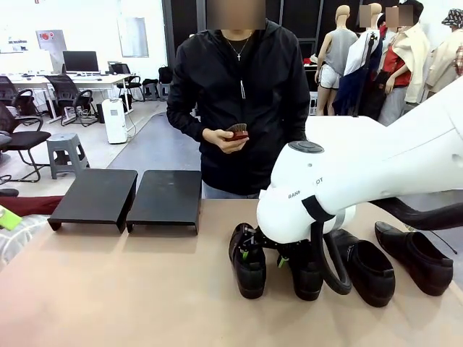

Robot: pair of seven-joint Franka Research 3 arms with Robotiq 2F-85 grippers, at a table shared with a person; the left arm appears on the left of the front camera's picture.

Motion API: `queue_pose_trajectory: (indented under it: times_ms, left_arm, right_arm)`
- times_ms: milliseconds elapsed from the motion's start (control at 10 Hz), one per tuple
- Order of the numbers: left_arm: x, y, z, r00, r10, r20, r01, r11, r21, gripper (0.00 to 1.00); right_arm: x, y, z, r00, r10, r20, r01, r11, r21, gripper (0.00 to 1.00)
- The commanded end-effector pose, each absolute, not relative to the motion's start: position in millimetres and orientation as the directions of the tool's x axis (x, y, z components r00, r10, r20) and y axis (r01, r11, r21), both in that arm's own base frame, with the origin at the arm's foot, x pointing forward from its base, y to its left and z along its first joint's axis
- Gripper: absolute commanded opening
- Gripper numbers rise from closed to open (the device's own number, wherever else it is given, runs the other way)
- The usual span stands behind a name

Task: Organize the shoes by placing them on the stand.
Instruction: Pick up one Shoe and place it in the middle of the table.

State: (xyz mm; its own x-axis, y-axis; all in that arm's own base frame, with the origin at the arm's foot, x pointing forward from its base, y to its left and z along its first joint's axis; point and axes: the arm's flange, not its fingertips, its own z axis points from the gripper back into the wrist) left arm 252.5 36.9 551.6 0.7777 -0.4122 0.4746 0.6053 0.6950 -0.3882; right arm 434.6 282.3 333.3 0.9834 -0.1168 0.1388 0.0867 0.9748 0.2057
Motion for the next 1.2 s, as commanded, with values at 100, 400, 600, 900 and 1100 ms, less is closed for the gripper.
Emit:
queue_pose_trajectory:
  times_ms: [100,400,600,900,1100]
  left_arm:
    - [252,38,552,0.766,-0.416,0.490,0.621,0.675,-0.399,1.00]
    - [252,38,552,0.766,-0.416,0.490,0.621,0.675,-0.399,1.00]
    - [252,38,552,0.766,-0.416,0.490,0.621,0.675,-0.399,1.00]
    - [252,38,552,0.766,-0.416,0.490,0.621,0.675,-0.399,1.00]
    - [252,38,552,0.766,-0.416,0.490,0.621,0.675,-0.399,1.00]
  right_arm:
    - [442,296,332,0.976,-0.166,0.140,0.138,0.972,0.192,1.00]
    - [442,298,329,0.984,-0.134,0.117,0.108,0.972,0.207,0.00]
    - [441,299,329,0.985,-0.134,0.113,0.108,0.972,0.207,0.00]
    - [436,300,331,0.988,-0.114,0.104,0.090,0.973,0.211,0.00]
    - [428,300,339,0.988,-0.109,0.109,0.084,0.973,0.215,0.00]
